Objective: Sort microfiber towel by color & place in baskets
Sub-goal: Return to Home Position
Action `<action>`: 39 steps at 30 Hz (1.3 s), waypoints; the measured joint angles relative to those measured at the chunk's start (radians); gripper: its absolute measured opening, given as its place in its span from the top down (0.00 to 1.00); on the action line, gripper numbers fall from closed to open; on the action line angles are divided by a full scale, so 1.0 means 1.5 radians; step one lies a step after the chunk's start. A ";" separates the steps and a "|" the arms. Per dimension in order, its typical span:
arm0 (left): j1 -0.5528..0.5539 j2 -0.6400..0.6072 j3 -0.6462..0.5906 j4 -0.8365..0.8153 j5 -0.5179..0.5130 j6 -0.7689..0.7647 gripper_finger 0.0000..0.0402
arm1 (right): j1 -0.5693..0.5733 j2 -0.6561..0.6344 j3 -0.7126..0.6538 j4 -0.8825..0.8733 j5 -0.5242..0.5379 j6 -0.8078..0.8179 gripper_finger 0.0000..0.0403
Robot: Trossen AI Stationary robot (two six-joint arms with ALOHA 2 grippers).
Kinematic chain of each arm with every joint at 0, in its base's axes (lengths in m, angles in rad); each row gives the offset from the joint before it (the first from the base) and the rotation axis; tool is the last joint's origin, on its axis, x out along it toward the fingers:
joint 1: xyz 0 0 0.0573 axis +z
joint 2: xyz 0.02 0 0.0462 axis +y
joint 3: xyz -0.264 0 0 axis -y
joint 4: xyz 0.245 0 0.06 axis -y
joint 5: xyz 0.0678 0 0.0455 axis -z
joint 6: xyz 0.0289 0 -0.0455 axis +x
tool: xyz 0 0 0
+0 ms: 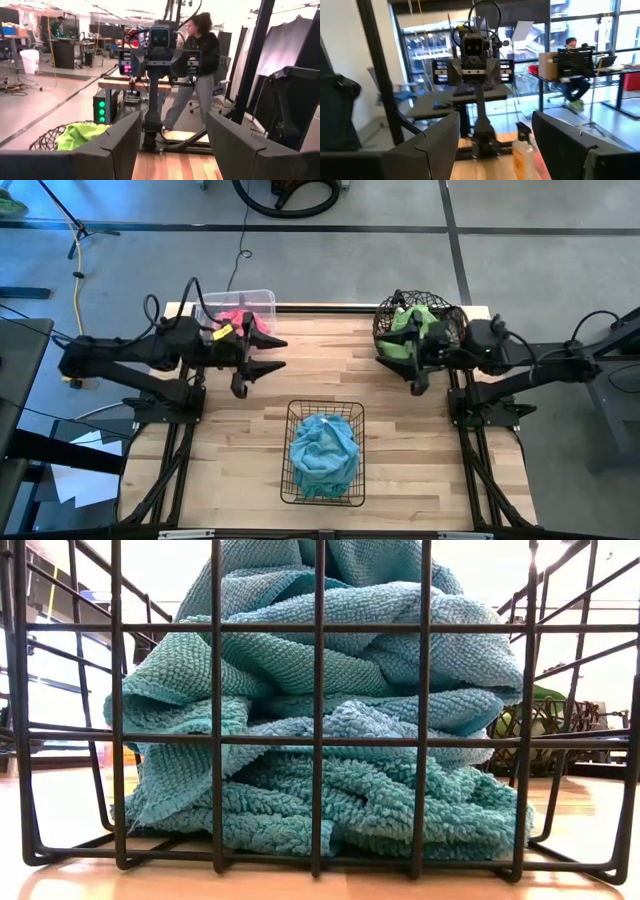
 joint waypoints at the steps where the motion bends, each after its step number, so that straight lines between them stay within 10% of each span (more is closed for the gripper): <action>1: 0.003 -0.006 -0.011 0.004 0.000 -0.002 0.48 | 0.000 0.006 0.000 -0.001 0.004 -0.008 0.39; 24: 0.020 -0.097 -0.114 -0.041 0.018 -0.008 0.50 | 0.000 0.021 0.000 -0.025 0.007 -0.044 0.39; 39: 0.019 -0.354 -0.493 0.238 0.011 -0.051 0.98 | 0.000 0.020 0.000 -0.033 0.062 -0.009 0.52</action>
